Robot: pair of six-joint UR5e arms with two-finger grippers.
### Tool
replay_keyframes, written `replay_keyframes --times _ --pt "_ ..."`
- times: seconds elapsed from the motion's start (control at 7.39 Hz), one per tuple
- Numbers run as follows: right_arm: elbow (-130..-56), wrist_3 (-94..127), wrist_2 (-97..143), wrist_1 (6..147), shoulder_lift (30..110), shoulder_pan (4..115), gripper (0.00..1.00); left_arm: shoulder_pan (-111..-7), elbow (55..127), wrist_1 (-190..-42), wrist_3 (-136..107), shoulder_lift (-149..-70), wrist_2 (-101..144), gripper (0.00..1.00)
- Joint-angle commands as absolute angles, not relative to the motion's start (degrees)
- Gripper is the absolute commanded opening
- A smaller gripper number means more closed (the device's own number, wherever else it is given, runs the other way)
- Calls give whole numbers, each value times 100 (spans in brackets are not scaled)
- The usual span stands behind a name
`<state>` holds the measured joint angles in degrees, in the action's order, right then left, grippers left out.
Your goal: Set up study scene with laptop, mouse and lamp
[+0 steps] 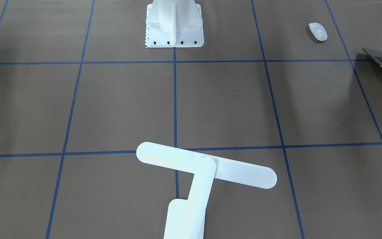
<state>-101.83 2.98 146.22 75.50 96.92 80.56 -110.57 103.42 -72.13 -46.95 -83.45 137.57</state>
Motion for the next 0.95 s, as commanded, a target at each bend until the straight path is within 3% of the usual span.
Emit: replay_keyframes --times 0.0,0.27,0.81 --pt "-10134 308 14555 7559 9686 8060 99 -10262 10859 -7145 -5907 -9042 14212 0" --pt "-10081 395 14345 7559 9668 8060 99 -9173 11617 -7128 -7819 -9777 14230 0" --pt "-9897 650 14256 7559 9589 8060 99 -7012 12111 -7075 -11380 -11605 13714 0"
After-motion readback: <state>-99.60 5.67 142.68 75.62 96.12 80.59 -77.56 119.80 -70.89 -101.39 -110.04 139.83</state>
